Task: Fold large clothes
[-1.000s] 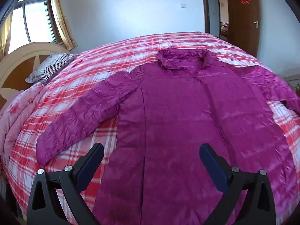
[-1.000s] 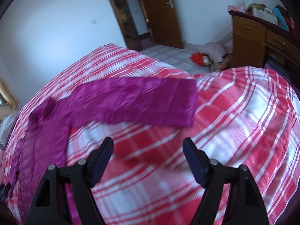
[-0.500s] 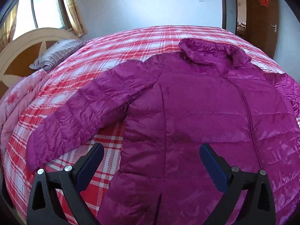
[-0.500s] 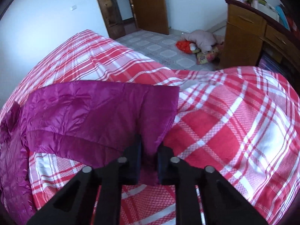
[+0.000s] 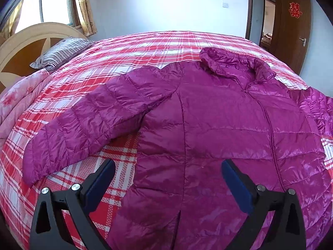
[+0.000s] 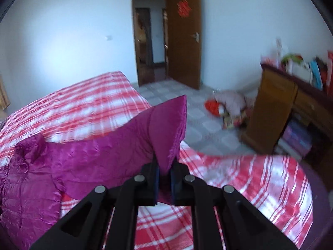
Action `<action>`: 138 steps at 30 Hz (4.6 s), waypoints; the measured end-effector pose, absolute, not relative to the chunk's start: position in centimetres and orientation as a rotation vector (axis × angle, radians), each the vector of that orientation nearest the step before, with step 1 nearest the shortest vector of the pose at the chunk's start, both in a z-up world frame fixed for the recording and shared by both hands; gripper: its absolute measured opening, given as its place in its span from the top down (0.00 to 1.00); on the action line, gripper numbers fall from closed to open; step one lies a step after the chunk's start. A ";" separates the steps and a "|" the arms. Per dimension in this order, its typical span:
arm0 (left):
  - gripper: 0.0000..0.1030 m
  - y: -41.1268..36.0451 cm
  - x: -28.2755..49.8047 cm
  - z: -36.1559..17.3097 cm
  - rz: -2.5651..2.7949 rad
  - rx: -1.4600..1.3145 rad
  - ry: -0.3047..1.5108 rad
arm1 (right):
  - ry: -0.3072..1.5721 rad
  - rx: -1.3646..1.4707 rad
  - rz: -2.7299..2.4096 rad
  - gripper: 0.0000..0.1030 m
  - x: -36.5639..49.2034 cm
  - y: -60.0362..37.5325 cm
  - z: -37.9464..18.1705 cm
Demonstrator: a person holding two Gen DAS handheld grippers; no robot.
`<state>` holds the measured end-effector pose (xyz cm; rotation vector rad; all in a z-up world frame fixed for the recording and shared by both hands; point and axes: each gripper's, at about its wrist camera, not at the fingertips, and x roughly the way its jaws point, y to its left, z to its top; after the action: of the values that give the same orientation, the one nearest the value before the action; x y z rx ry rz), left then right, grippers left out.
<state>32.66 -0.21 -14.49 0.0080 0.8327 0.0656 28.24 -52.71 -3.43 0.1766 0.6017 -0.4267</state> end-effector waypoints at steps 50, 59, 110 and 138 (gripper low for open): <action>0.01 -4.5 34.9 -7.8 -0.012 0.129 0.741 | 0.657 -0.058 0.263 0.39 37.4 -23.7 -11.6; 0.01 -10.6 39.7 -10.4 0.014 0.210 0.641 | 0.654 0.041 0.078 0.41 42.8 -29.0 -12.8; 0.01 -9.3 45.6 -20.0 0.020 0.146 0.850 | 0.865 -0.065 0.117 0.40 46.6 -21.1 -18.7; 0.01 -8.4 46.2 -20.0 -0.012 0.075 0.886 | 0.857 -0.114 0.073 0.35 46.6 -20.4 -20.0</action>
<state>46.19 -8.40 -19.98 0.0752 0.8861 -0.0122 46.56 -20.41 -20.04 -0.1143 0.8566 0.0728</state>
